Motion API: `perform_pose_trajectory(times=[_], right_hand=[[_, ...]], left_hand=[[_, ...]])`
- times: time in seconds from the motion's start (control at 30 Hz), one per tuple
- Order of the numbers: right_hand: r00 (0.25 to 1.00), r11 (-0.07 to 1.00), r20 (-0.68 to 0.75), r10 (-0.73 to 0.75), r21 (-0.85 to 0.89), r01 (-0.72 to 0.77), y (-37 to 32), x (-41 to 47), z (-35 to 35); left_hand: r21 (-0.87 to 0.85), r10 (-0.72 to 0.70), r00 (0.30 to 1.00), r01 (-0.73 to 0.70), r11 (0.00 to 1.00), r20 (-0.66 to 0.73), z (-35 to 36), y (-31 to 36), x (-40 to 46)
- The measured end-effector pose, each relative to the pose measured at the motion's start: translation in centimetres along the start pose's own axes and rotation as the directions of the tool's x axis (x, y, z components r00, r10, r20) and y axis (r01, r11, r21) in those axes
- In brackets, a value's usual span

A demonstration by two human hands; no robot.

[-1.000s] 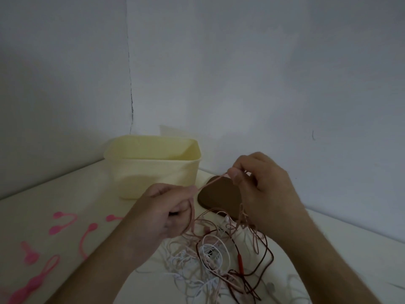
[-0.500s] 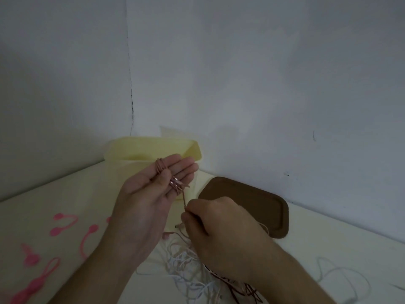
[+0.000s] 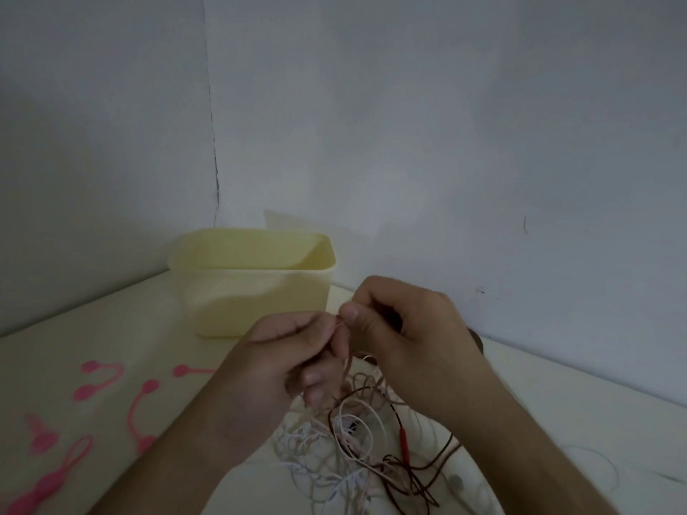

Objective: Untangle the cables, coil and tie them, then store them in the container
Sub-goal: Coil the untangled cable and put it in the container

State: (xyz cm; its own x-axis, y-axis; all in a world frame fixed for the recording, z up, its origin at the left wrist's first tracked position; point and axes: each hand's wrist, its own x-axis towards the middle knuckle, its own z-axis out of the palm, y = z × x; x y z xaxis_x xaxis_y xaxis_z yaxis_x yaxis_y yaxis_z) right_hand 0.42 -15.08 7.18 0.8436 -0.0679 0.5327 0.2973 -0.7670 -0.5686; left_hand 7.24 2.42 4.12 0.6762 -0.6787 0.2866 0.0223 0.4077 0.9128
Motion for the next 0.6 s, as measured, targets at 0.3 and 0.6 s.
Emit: perform_pose_trajectory(times=[0.3,0.6], right_hand=[[0.991,0.999,0.128,-0.025,-0.029,0.029,0.1,-0.5,2.1],[0.951,0.948,0.31,0.004,-0.303,0.095,-1.9,-0.9,3.1]], left_hand=[[-0.326,0.159,0.976,-0.199,0.924,-0.146,0.1,0.5,-0.1],[0.184,0.363,0.903,-0.326,0.927,-0.231,-1.3,0.0,0.8]])
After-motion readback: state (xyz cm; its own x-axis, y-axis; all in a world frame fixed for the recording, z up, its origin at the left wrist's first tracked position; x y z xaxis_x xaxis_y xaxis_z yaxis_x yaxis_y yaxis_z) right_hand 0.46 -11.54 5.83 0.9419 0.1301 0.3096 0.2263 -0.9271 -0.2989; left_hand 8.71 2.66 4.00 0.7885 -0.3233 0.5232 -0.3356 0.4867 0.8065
